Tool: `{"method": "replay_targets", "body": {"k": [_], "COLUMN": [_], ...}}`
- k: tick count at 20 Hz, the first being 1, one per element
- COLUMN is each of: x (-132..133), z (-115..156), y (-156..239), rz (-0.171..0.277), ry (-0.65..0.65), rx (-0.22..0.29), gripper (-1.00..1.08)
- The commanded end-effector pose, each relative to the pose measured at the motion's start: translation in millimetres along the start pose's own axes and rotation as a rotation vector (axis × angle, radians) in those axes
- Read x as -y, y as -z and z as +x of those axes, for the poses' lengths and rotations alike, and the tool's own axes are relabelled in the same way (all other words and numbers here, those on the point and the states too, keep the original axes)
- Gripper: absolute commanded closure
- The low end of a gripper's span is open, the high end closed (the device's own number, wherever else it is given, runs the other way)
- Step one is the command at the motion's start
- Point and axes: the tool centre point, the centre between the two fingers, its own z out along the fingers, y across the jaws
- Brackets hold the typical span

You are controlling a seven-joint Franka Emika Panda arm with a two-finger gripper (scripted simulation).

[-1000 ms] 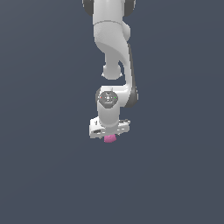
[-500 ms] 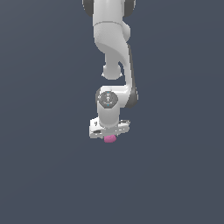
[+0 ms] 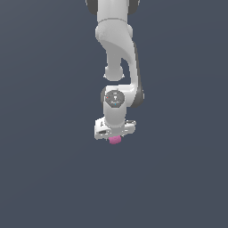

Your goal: Pick up the object and move it to a goal position.

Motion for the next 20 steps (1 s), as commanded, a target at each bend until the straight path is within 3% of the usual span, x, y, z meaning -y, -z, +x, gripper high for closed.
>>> {"method": "replay_targets", "body": {"k": [1, 15, 20], "x": [15.7, 164.2, 202.9], "z": [0.0, -2.2, -0.9], "y": [7.5, 79.1, 97.8], "rz": [0.000, 0.000, 0.000], "ry": [0.002, 0.002, 0.002], "rx": [-0.001, -0.001, -0.001], "gripper": [1.08, 1.08, 1.08]}}
